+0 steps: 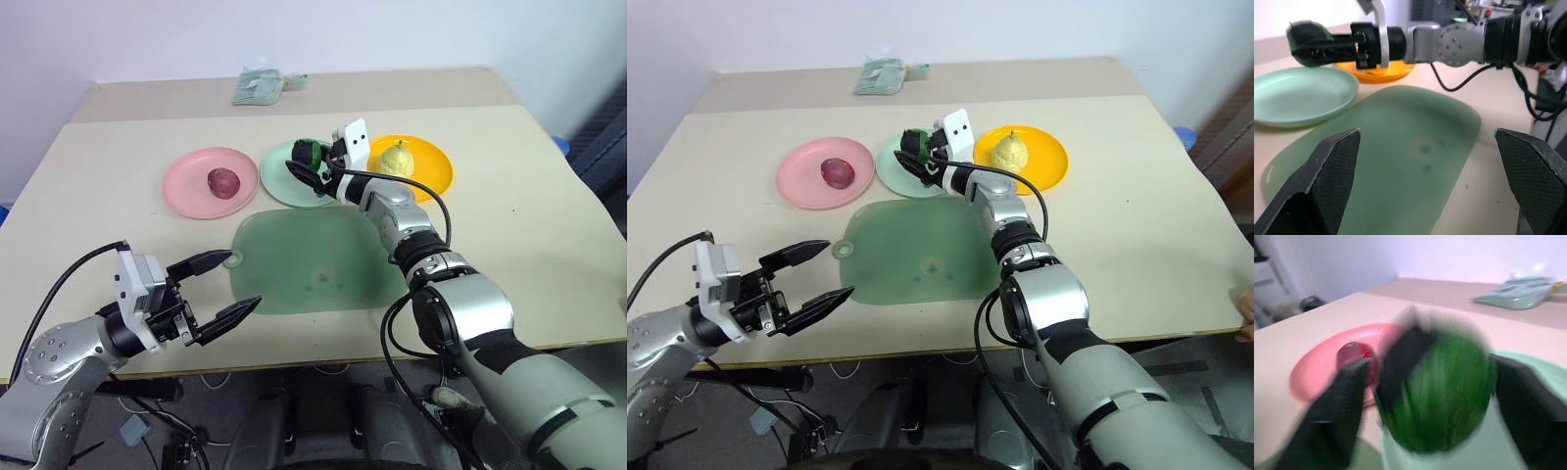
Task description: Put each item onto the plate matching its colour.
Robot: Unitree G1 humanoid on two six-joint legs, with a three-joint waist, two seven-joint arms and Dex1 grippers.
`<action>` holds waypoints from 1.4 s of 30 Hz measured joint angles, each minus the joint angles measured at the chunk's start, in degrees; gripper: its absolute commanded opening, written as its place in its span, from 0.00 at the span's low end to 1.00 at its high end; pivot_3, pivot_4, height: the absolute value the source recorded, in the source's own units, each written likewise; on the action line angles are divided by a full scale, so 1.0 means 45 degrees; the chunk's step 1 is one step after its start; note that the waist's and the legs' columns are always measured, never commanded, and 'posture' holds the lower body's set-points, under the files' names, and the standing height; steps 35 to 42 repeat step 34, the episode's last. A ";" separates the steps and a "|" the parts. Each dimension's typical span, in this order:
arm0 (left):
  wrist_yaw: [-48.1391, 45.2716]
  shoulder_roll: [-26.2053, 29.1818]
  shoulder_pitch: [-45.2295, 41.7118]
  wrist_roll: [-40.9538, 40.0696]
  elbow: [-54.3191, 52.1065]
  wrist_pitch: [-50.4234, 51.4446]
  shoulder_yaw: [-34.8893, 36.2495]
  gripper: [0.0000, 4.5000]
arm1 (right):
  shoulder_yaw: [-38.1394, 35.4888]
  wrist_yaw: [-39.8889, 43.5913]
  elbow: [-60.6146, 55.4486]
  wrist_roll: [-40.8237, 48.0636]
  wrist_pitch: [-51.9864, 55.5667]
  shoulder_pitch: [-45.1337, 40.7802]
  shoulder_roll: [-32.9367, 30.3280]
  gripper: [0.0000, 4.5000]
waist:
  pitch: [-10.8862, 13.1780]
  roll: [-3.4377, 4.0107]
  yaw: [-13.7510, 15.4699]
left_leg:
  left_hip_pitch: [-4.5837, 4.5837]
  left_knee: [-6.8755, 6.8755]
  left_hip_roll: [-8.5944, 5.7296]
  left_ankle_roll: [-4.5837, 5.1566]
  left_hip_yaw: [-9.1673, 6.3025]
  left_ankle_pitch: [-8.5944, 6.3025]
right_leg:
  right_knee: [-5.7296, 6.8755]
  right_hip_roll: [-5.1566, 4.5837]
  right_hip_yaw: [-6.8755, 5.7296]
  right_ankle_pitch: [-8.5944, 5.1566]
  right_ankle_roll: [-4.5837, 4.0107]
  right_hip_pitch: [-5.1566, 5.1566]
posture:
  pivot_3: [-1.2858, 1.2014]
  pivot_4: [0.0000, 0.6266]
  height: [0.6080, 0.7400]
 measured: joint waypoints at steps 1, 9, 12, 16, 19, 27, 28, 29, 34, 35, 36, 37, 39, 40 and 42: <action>0.0212 -0.0102 0.0216 0.0083 -0.0184 -0.0015 0.0043 1.00 | -0.0105 -0.0376 0.0160 -0.0135 -0.0235 -0.0027 0.0004 0.99 | 0.0000 0.0000 -0.0002 | 0.0000 0.0001 0.0000 0.0002 0.0000 -0.0002 | 0.0002 0.0000 0.0000 -0.0001 -0.0001 0.0000 | 0.52 0.24 1.00; 0.2196 -0.0422 0.0492 0.1385 -0.0548 0.0300 -0.0190 1.00 | -0.0619 0.0349 -0.0365 -0.0239 -0.0974 0.0394 -0.0683 0.99 | 0.0000 0.0001 0.0059 | 0.0002 0.0004 0.0000 0.0005 -0.0003 0.0001 | 0.0000 0.0025 -0.0001 0.0008 0.0013 0.0011 | 0.52 0.24 1.00; 0.3154 -0.0966 -0.0221 0.2141 -0.0094 0.0319 -0.0566 1.00 | -0.0612 0.1631 -0.3248 0.0115 -0.0535 0.2276 -0.1473 0.99 | -0.0004 -0.0004 0.0144 | 0.0002 0.0019 -0.0003 0.0015 -0.0013 -0.0004 | -0.0003 0.0033 -0.0004 0.0018 0.0031 0.0026 | 0.52 0.24 1.00; 0.3380 -0.1256 -0.0657 0.2413 0.0523 0.0148 -0.0801 1.00 | -0.0497 0.2286 -0.8246 0.0783 0.1729 0.5682 -0.2475 0.99 | -0.0004 -0.0001 0.0105 | -0.0001 0.0004 0.0001 0.0018 -0.0010 -0.0006 | -0.0001 0.0009 -0.0001 0.0017 0.0032 0.0010 | 0.52 0.24 1.00; 0.3249 -0.1278 -0.1058 0.2366 0.1082 0.0060 -0.0838 1.00 | -0.0412 0.2304 -1.2908 0.1422 0.3972 0.9021 -0.3508 0.99 | -0.0005 0.0003 0.0154 | -0.0004 0.0005 0.0004 0.0018 -0.0011 -0.0006 | 0.0006 0.0006 0.0000 0.0013 0.0026 0.0006 | 0.52 0.24 1.00; 0.1874 -0.1271 -0.1071 0.1812 0.2149 -0.0574 -0.0445 1.00 | -0.1672 0.0583 -1.9592 0.2241 0.6868 1.4306 -0.4973 0.99 | -0.0012 -0.0001 0.0175 | 0.0005 0.0024 0.0007 0.0025 -0.0004 -0.0011 | -0.0009 0.0007 0.0020 -0.0010 -0.0012 0.0014 | 0.52 0.24 1.00; 0.1774 -0.1262 -0.0937 0.1791 0.2250 -0.0659 -0.0297 1.00 | -0.1876 0.0434 -1.9965 0.2237 0.6908 1.4827 -0.5088 0.99 | -0.0013 -0.0005 0.0205 | 0.0004 0.0025 0.0006 0.0030 -0.0004 -0.0014 | -0.0015 0.0004 0.0020 -0.0010 -0.0012 0.0019 | 0.52 0.24 1.00; 0.1687 -0.1262 -0.0783 0.1781 0.2345 -0.0756 -0.0118 1.00 | -0.2140 0.0299 -2.0296 0.2247 0.7009 1.5338 -0.5204 0.99 | -0.0013 -0.0005 0.0222 | 0.0002 0.0030 0.0005 0.0032 -0.0003 -0.0016 | -0.0020 0.0003 0.0020 -0.0012 -0.0016 0.0021 | 0.52 0.24 1.00; 0.1437 -0.1272 -0.0786 0.1785 0.2587 -0.0937 -0.0032 1.00 | -0.2894 0.0025 -2.0839 0.2317 0.7219 1.6250 -0.5658 0.99 | -0.0014 -0.0008 0.0368 | 0.0007 0.0059 0.0009 0.0033 -0.0001 -0.0017 | -0.0032 0.0003 0.0020 -0.0017 -0.0022 0.0042 | 0.52 0.24 1.00; 0.1437 -0.1272 -0.0786 0.1785 0.2587 -0.0937 -0.0032 1.00 | -0.2894 0.0025 -2.0839 0.2317 0.7219 1.6250 -0.5658 0.99 | -0.0014 -0.0008 0.0368 | 0.0007 0.0059 0.0009 0.0033 -0.0001 -0.0017 | -0.0032 0.0003 0.0020 -0.0017 -0.0022 0.0042 | 0.52 0.24 1.00; 0.1437 -0.1272 -0.0786 0.1785 0.2587 -0.0937 -0.0032 1.00 | -0.2894 0.0025 -2.0839 0.2317 0.7219 1.6250 -0.5658 0.99 | -0.0014 -0.0008 0.0368 | 0.0007 0.0059 0.0009 0.0033 -0.0001 -0.0017 | -0.0032 0.0003 0.0020 -0.0017 -0.0022 0.0042 | 0.52 0.24 1.00; 0.1437 -0.1272 -0.0786 0.1785 0.2587 -0.0937 -0.0032 1.00 | -0.2894 0.0025 -2.0839 0.2317 0.7219 1.6250 -0.5658 0.99 | -0.0014 -0.0008 0.0368 | 0.0007 0.0059 0.0009 0.0033 -0.0001 -0.0017 | -0.0032 0.0003 0.0020 -0.0017 -0.0022 0.0042 | 0.52 0.24 1.00; 0.1437 -0.1272 -0.0786 0.1785 0.2587 -0.0937 -0.0032 1.00 | -0.2894 0.0025 -2.0839 0.2317 0.7219 1.6250 -0.5658 0.99 | -0.0014 -0.0008 0.0368 | 0.0007 0.0059 0.0009 0.0033 -0.0001 -0.0017 | -0.0032 0.0003 0.0020 -0.0017 -0.0022 0.0042 | 0.52 0.24 1.00; 0.1437 -0.1272 -0.0786 0.1785 0.2587 -0.0937 -0.0032 1.00 | -0.2894 0.0025 -2.0839 0.2317 0.7219 1.6250 -0.5658 0.99 | -0.0014 -0.0008 0.0368 | 0.0007 0.0059 0.0009 0.0033 -0.0001 -0.0017 | -0.0032 0.0003 0.0020 -0.0017 -0.0022 0.0042 | 0.52 0.24 1.00; 0.1437 -0.1272 -0.0786 0.1785 0.2587 -0.0937 -0.0032 1.00 | -0.2894 0.0025 -2.0839 0.2317 0.7219 1.6250 -0.5658 0.99 | -0.0014 -0.0008 0.0368 | 0.0007 0.0059 0.0009 0.0033 -0.0001 -0.0017 | -0.0032 0.0003 0.0020 -0.0017 -0.0022 0.0042 | 0.52 0.24 1.00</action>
